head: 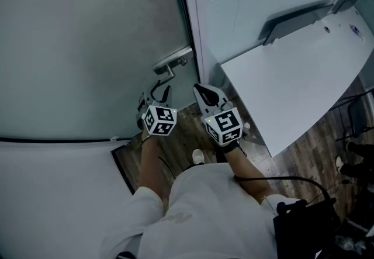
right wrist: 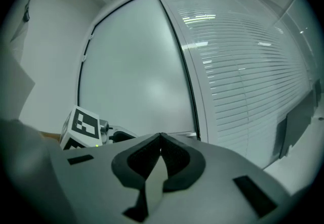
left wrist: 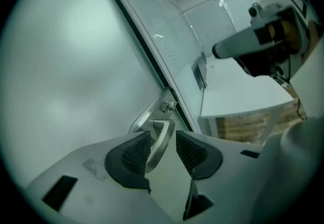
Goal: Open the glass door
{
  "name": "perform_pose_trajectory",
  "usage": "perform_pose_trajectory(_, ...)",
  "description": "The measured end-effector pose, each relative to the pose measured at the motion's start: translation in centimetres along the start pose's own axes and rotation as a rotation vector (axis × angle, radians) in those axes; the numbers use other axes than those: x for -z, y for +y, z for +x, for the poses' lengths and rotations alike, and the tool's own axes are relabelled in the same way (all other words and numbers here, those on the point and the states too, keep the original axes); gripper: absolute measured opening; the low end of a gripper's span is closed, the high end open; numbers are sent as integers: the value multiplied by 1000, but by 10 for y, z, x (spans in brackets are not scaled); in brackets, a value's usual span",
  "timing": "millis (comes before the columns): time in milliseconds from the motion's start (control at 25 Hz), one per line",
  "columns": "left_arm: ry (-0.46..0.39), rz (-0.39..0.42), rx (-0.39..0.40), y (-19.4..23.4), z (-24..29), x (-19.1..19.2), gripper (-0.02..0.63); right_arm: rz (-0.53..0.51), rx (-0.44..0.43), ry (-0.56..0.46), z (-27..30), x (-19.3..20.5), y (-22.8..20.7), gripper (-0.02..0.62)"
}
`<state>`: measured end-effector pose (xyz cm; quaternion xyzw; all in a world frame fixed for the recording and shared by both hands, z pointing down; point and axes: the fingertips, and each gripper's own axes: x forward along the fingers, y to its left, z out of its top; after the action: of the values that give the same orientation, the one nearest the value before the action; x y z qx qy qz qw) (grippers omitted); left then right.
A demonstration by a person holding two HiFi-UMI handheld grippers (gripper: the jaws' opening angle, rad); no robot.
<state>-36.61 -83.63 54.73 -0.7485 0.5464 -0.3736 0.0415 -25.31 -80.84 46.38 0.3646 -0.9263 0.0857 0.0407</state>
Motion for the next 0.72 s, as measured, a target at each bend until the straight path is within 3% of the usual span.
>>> perform_pose_trajectory(280, 152, 239, 54, -2, 45, 18, 135, -4, 12, 2, 7, 0, -15, 3)
perform_pose_trajectory(480, 96, 161, -1, 3, 53, 19, 133, 2, 32, 15, 10, 6, -25, 3)
perform_pose_trajectory(720, 70, 155, -4, 5, 51, 14, 132, 7, 44, 19, 11, 5, -31, 3)
